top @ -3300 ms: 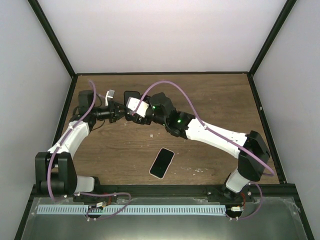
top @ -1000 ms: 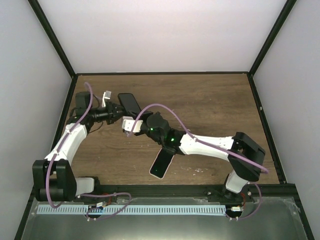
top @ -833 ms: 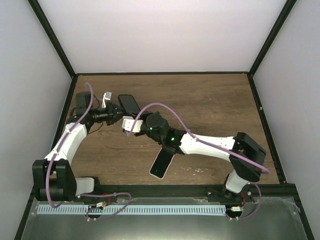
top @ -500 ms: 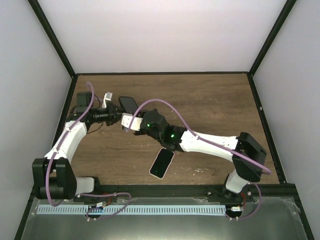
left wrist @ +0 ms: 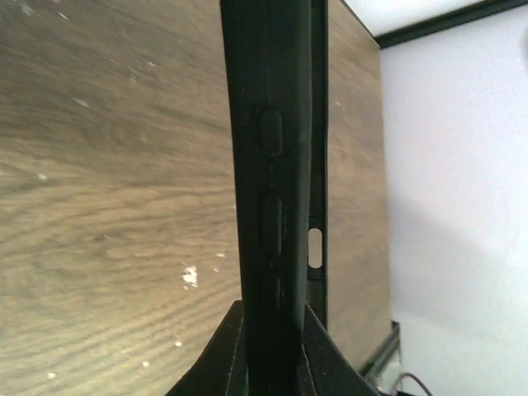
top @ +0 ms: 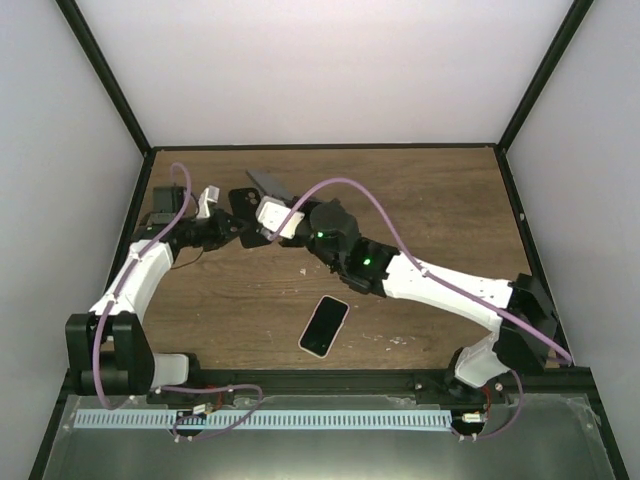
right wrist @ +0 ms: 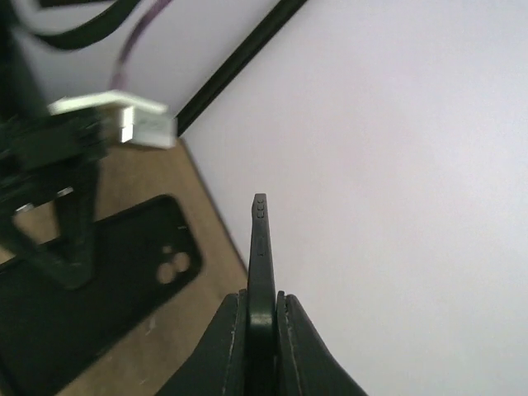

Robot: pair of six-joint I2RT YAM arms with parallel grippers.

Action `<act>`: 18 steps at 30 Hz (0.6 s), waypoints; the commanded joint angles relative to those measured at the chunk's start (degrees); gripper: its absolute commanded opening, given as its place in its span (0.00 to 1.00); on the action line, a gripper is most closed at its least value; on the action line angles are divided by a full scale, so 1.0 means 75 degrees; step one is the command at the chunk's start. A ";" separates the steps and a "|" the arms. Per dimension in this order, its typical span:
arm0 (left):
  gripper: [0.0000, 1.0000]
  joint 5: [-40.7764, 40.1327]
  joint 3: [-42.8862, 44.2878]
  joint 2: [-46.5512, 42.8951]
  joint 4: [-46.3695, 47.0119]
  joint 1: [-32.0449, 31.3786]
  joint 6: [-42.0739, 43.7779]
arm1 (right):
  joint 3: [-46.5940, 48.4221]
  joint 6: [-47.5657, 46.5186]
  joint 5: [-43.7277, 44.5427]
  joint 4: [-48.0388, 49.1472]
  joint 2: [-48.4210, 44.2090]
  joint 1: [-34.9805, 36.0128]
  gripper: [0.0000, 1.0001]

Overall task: Take the phone out of the phone case
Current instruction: Remove the phone case from the phone, then place the phone case at the center of the board.

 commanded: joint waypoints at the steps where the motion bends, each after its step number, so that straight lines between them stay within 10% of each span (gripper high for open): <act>1: 0.00 -0.0870 0.0028 -0.0006 0.0186 0.0114 0.0658 | 0.0598 -0.0106 0.0439 0.0707 -0.0503 -0.0187 0.01; 18: 0.00 -0.0905 0.1766 0.2403 -0.0640 -0.0640 0.1907 | -0.0962 0.0354 -0.0006 0.0321 -0.1416 -0.1919 0.01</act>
